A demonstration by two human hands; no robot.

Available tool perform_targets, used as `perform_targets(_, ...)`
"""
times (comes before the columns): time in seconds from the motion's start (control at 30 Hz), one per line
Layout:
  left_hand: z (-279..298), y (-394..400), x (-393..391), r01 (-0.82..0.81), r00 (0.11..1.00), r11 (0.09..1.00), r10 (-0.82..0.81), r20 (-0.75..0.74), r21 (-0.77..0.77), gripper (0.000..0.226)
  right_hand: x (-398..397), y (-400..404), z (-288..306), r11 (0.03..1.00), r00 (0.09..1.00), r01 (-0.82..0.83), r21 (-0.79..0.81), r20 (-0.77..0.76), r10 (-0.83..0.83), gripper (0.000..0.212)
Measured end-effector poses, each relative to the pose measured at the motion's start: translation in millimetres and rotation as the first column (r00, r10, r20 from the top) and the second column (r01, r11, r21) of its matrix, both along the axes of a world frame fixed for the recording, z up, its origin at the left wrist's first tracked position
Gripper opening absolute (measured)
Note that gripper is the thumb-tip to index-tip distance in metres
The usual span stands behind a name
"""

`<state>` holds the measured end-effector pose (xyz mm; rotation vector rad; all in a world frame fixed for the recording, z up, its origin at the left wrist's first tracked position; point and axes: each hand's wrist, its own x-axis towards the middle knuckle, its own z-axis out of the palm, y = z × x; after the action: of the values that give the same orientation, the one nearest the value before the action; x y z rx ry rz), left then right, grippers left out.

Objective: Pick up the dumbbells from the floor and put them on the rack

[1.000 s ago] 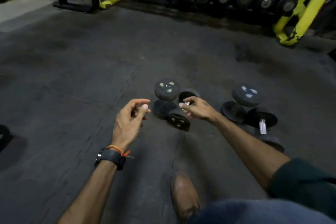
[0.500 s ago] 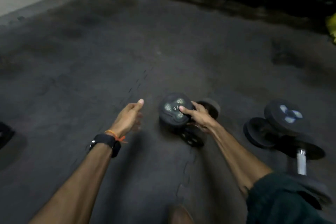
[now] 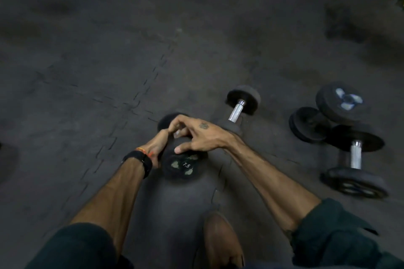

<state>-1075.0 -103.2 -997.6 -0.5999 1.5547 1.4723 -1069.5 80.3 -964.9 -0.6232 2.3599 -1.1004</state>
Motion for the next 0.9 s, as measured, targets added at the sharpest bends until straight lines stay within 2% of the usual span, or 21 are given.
perform_targets(0.07,-7.7,12.9,0.0,-0.048,0.996,0.999,0.049,-0.08,0.019,0.047,-0.4,-0.7,0.8,0.994,0.993,0.023,-0.105,0.12,-0.01,0.047)
perform_targets(0.1,-12.6,19.0,1.8,-0.061,0.994,0.998,0.061,-0.086,-0.002,0.045,-4.0,10.1,-2.3,0.979,0.979,0.126,-0.158,0.177,-0.097,0.038)
perform_targets(0.13,-17.2,23.9,3.5,-0.071,0.996,0.997,0.069,-0.064,-0.03,0.038,-9.5,27.4,-5.7,0.929,0.943,0.308,-0.207,0.198,-0.269,0.028)
perform_targets(0.17,-21.5,27.5,7.0,-0.058,0.998,0.995,0.056,-0.03,-0.086,0.03,-18.5,56.4,-14.0,0.812,0.838,0.543,-0.213,0.203,-0.507,0.019)
perform_targets(0.2,-28.3,29.9,9.5,-0.036,0.999,0.993,0.036,-0.001,-0.112,0.02,-28.3,90.7,-24.2,0.649,0.668,0.744,-0.156,0.201,-0.717,0.018)
perform_targets(0.23,-34.0,31.5,8.5,-0.03,0.999,0.992,0.034,0.029,-0.121,0.013,-37.8,124.1,-39.5,0.509,0.505,0.861,-0.011,0.149,-0.85,0.031)
perform_targets(0.27,-36.4,33.0,8.4,-0.007,0.999,0.989,0.013,0.042,-0.147,0.01,-43.4,151.4,-55.4,0.425,0.415,0.889,0.171,0.09,-0.905,0.047)
perform_targets(0.3,-40.2,32.7,9.4,0.018,0.999,0.984,-0.009,0.05,-0.179,0.012,-47.0,165.1,-72.6,0.387,0.372,0.867,0.313,0.109,-0.922,0.055)
perform_targets(0.33,-44.1,31.7,9.9,0.031,0.998,0.98,-0.02,0.054,-0.198,0.014,-50.1,167.2,-83.1,0.38,0.327,0.841,0.385,0.197,-0.924,0.054)
perform_targets(0.4,-47.2,30.4,11.9,0.049,0.998,0.981,-0.043,0.039,-0.189,0.018,-58.3,148.1,-87.5,0.403,0.247,0.86,0.312,0.435,-0.866,0.036)
perform_targets(0.43,-47.9,29.6,12.5,0.079,0.997,0.978,-0.072,0.039,-0.194,0.019,-62.4,136.7,-88.2,0.385,0.213,0.89,0.246,0.523,-0.826,0.024)
perform_targets(0.5,-50.3,25.3,11.1,0.113,0.993,0.975,-0.107,0.041,-0.193,0.02,-70.9,118.3,-92.8,0.325,0.144,0.927,0.19,0.619,-0.772,0.013)
perform_targets(0.6,-52.1,19.4,8.6,0.146,0.989,0.965,-0.144,0.026,-0.218,0.019,-64.6,112.2,-94.3,0.334,0.14,0.916,0.221,0.605,-0.784,0.007)
perform_targets(0.63,-49.5,17.9,7.6,0.132,0.991,0.968,-0.13,0.021,-0.213,0.016,-59.6,111.7,-92.1,0.385,0.182,0.885,0.263,0.566,-0.804,0.006)
perform_targets(0.67,-46.8,14.4,6.4,0.114,0.993,0.971,-0.116,0.004,-0.209,0.012,-51.5,109.3,-87.4,0.446,0.237,0.837,0.316,0.524,-0.818,0.006)
perform_targets(0.7,-43.7,12.2,8.9,0.097,0.995,0.974,-0.102,-0.015,-0.205,0.014,-35.7,108.0,-84.2,0.522,0.333,0.768,0.37,0.466,-0.82,0.013)
perform_targets(0.77,-36.5,8.2,4.3,0.126,0.99,0.967,-0.137,-0.036,-0.221,0.033,-2.7,105.7,-88.8,0.639,0.489,0.625,0.448,0.414,-0.768,0.021)
perform_targets(0.8,-39.1,5.5,0.7,0.138,0.988,0.963,-0.151,-0.042,-0.231,0.039,11.4,103.1,-93.9,0.675,0.506,0.589,0.444,0.449,-0.736,0.017)
perform_targets(0.9,-53.6,1.5,2.1,0.181,0.98,0.949,-0.195,-0.028,-0.259,0.045,24.4,93.1,-105.2,0.701,0.496,0.563,0.438,0.5,-0.71,0.023)
